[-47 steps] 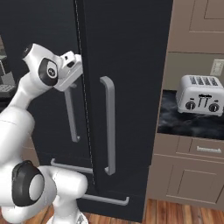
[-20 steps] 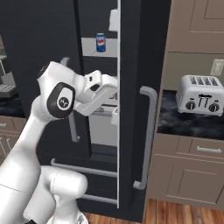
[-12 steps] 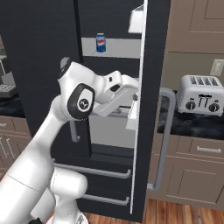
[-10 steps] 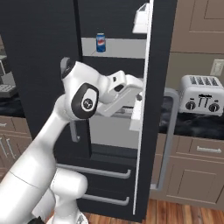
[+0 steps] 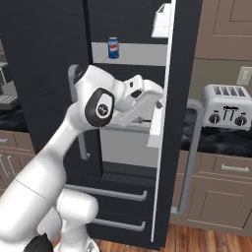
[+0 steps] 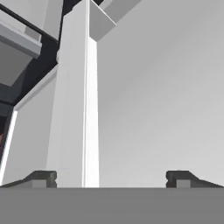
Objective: Open the fridge, grab two sodas, and place both sodas inside the bowl with ice on the dining counter.
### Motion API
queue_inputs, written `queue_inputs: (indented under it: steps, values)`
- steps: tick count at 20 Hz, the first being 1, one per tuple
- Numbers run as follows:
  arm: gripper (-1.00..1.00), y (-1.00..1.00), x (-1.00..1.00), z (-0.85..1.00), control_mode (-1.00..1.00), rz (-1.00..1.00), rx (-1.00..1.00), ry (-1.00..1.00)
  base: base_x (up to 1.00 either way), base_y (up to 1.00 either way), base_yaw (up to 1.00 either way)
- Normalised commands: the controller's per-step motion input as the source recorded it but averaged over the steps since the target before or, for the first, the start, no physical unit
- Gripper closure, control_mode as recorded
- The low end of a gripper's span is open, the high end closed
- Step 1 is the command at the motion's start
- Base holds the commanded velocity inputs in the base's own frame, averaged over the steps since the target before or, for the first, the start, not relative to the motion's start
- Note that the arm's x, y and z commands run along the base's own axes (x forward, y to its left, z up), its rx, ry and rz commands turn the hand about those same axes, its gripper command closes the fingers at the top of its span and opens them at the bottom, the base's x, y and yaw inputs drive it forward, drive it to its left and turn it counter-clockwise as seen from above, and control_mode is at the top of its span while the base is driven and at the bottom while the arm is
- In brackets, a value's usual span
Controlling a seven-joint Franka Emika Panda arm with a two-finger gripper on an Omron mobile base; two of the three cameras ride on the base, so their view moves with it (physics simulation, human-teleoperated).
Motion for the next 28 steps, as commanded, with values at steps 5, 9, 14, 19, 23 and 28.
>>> queue_inputs:
  steps: [5,9,14,19,23,28]
  values:
    - [-1.00,0.11,0.29,0.06,-1.00,0.01,0.00,-0.01,0.00,0.00,0.00]
    - [-1.00,0.61,0.24,0.00,-1.00,0.07,0.00,-0.08,0.00,0.00,0.00]
    - [-1.00,0.84,0.27,-0.08,-1.00,0.16,0.03,-0.09,0.00,0.00,0.00]
    - [-1.00,0.91,0.25,-0.05,-1.00,0.23,0.11,-0.13,0.00,0.00,0.00]
    - [-1.00,0.88,0.10,-0.01,-1.00,0.27,0.15,-0.18,0.00,0.00,0.00]
    - [-1.00,0.93,0.04,0.00,-1.00,0.25,0.18,-0.16,0.00,0.00,0.00]
